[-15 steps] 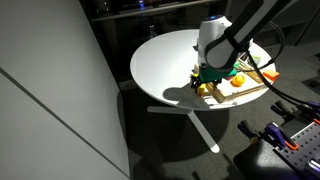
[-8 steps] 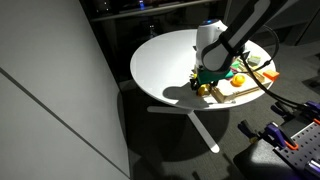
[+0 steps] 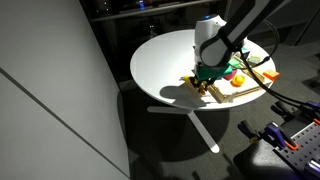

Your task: Put the banana in the crate

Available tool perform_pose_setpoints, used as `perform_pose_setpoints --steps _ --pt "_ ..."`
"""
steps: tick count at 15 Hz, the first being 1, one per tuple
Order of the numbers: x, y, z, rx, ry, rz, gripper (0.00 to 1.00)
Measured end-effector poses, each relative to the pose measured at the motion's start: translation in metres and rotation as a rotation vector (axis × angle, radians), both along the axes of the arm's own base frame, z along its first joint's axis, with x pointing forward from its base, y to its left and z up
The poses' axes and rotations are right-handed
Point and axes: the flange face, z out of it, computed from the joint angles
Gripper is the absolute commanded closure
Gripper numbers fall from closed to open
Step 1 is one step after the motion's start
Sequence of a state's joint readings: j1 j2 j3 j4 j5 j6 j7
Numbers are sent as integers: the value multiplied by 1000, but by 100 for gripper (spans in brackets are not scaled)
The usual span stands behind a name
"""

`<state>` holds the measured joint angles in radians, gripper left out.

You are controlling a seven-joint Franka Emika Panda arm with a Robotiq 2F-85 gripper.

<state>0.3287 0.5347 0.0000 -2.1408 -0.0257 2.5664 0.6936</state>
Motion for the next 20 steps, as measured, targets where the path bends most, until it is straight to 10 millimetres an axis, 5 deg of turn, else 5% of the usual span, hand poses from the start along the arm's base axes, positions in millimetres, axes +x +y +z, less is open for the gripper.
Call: perform_pose_setpoints --steps 11,20 --pt "-7 -10 61 3 -20 -14 90" --pt "-40 -88 62 -18 28 -143 89"
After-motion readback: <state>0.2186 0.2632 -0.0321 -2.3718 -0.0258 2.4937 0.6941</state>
